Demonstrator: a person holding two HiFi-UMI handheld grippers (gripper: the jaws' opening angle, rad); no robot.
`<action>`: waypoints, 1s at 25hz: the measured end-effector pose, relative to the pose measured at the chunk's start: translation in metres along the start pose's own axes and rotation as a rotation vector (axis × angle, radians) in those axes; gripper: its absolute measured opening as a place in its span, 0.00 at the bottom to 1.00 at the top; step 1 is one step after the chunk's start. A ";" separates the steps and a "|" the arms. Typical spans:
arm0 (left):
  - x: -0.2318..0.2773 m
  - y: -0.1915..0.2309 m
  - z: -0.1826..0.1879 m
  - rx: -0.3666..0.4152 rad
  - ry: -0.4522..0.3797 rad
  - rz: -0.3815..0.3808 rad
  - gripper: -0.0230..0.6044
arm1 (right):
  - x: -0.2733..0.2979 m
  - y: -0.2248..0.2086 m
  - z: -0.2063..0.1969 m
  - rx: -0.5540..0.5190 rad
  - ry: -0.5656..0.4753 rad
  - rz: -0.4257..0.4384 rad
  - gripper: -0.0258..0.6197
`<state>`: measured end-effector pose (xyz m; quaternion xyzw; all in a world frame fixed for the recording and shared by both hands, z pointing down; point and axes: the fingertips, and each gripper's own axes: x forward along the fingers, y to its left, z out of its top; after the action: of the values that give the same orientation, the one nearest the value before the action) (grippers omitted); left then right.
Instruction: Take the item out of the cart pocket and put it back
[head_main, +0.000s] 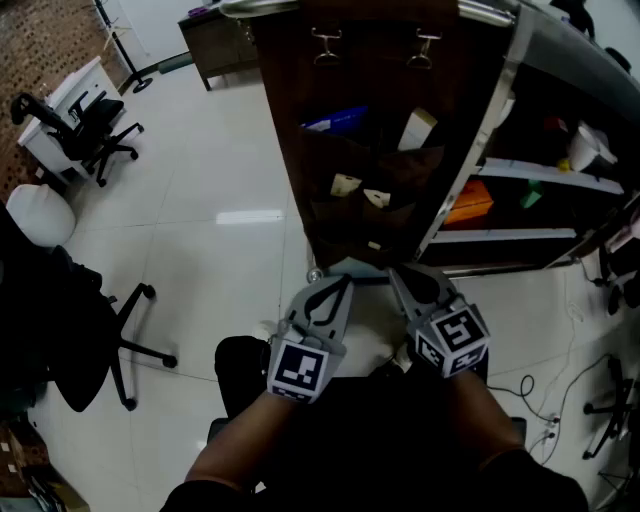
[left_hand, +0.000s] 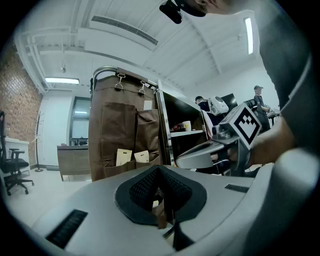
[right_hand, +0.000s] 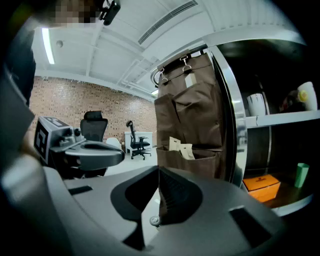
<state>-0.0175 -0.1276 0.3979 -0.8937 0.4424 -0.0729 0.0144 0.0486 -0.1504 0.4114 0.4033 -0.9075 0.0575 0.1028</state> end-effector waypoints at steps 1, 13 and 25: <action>0.000 0.000 0.000 -0.003 -0.002 0.000 0.04 | 0.008 -0.002 -0.002 0.003 0.007 0.016 0.13; 0.001 -0.002 0.000 -0.019 0.000 -0.007 0.04 | 0.111 -0.065 -0.099 -0.231 0.219 -0.014 0.26; 0.000 0.002 0.000 -0.036 -0.004 -0.003 0.04 | 0.155 -0.081 -0.175 -0.326 0.445 0.015 0.26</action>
<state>-0.0189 -0.1285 0.3976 -0.8945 0.4425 -0.0633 -0.0010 0.0324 -0.2836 0.6196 0.3521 -0.8628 -0.0014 0.3627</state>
